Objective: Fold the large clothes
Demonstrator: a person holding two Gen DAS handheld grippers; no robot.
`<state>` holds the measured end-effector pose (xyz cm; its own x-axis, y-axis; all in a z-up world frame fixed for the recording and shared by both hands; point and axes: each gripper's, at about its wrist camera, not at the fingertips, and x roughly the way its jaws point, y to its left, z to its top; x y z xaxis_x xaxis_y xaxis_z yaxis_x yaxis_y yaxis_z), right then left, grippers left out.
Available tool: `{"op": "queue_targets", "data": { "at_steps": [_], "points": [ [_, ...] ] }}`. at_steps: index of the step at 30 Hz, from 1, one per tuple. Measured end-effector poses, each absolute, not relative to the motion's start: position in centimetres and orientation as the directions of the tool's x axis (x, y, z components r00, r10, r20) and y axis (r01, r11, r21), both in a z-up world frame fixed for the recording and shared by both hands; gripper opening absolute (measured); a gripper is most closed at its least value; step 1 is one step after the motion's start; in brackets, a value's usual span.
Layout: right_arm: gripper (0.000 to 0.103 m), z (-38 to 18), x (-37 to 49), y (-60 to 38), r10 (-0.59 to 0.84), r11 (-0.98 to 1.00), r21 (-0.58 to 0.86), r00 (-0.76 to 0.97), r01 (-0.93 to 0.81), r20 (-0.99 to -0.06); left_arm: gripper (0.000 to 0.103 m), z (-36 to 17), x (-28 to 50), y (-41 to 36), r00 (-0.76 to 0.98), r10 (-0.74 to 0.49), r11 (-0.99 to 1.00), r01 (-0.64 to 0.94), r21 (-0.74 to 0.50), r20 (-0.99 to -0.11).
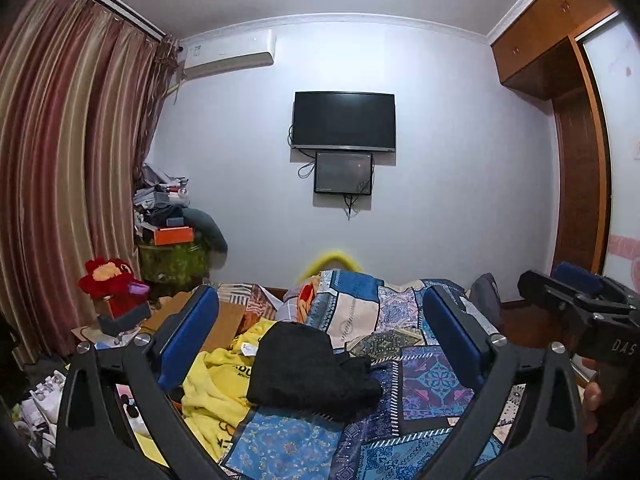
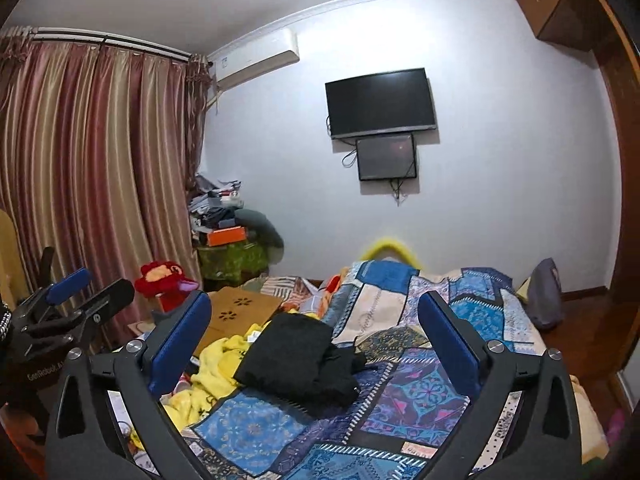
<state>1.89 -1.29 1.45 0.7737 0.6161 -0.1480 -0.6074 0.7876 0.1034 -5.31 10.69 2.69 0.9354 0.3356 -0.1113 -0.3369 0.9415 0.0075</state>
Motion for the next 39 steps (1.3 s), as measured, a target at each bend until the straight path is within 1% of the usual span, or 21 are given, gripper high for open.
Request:
{"op": "queue_targets", "data": {
  "at_steps": [20, 39],
  "points": [
    [0.103, 0.8, 1.6, -1.2, 0.606, 0.793, 0.074, 0.771, -0.605, -0.194, 0.102, 1.4, -5.0, 10.6, 0.932, 0.330, 0.942, -0.335, -0.005, -0.148],
    [0.103, 1.1, 1.6, -1.6, 0.595, 0.801, 0.077, 0.776, -0.593, -0.210, 0.103, 0.7, -4.4, 10.6, 0.931, 0.318, 0.945, -0.326, -0.018, -0.180]
  ]
}}
